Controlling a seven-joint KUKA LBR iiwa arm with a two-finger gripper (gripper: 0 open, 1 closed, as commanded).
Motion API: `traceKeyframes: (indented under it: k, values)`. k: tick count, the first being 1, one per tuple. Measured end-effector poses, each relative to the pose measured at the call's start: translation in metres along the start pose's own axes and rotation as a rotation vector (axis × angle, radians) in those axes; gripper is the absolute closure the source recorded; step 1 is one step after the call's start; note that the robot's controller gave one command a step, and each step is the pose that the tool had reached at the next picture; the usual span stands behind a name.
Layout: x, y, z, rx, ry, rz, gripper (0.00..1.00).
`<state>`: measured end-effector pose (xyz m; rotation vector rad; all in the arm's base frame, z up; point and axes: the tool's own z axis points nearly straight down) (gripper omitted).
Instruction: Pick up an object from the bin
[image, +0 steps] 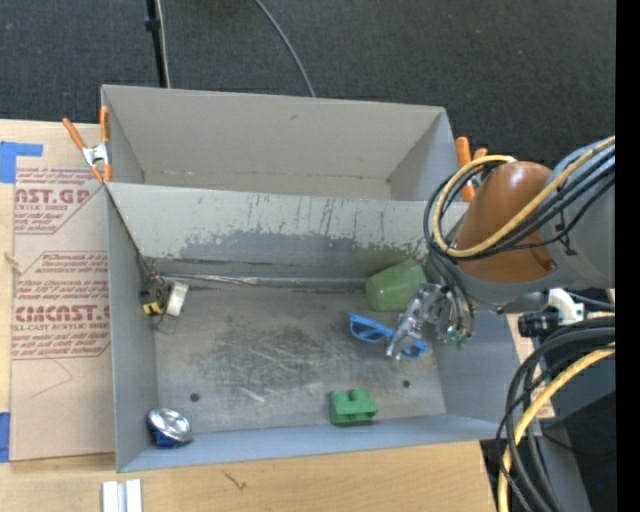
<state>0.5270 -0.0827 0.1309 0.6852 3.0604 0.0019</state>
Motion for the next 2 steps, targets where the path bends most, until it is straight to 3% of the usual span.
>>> traceKeyframes:
  k: [1,2]
  values:
    - [-0.001,0.001,-0.056,0.000,-0.001,-0.001,1.00]
    - [-0.002,0.002,-0.069,0.001,0.002,-0.003,1.00]
